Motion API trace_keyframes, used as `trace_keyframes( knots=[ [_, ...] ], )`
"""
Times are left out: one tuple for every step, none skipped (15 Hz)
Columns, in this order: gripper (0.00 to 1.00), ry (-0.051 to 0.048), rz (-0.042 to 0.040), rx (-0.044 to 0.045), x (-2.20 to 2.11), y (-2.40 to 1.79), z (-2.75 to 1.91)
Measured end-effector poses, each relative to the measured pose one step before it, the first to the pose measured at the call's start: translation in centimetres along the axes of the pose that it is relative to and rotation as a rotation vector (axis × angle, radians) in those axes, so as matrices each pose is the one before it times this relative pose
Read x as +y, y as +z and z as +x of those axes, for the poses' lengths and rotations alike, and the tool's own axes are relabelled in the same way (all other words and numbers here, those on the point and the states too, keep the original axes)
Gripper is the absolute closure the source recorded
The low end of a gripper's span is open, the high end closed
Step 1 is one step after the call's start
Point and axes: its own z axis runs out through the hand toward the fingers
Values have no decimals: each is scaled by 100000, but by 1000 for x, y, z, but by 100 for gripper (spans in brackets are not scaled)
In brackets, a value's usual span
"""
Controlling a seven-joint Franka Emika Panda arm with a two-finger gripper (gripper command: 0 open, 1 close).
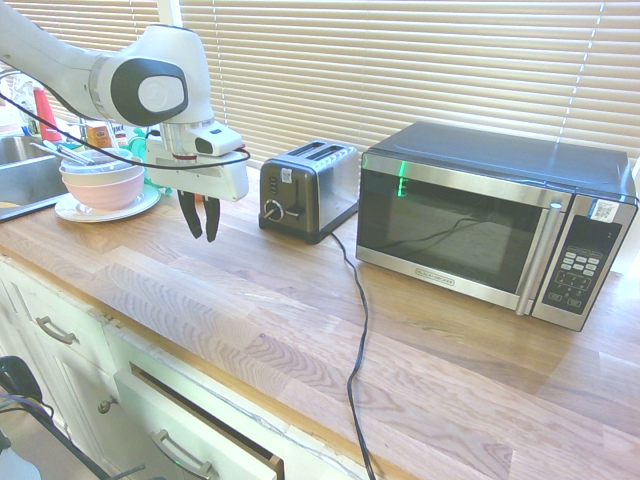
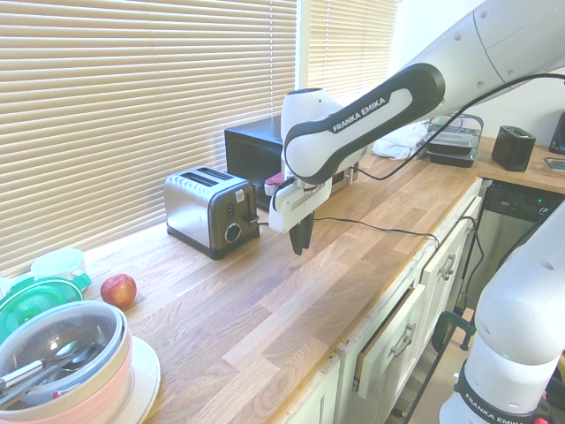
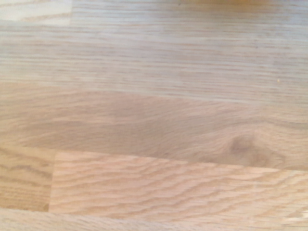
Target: Press the toaster
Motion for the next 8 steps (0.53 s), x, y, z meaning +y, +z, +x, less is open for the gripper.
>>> trace_keyframes(
  knots=[
    [0,318,-11,-243,41,80,180],
    [0,315,-56,-288,57,108,160],
    [0,246,-107,-314,50,135,124],
    [0,266,-147,-374,74,169,115],
    [0,229,-131,-336,58,181,107],
    [0,165,-107,-264,35,159,79],
    [0,95,-55,-188,38,133,78],
    [0,102,-102,-265,44,170,85]
  ],
)
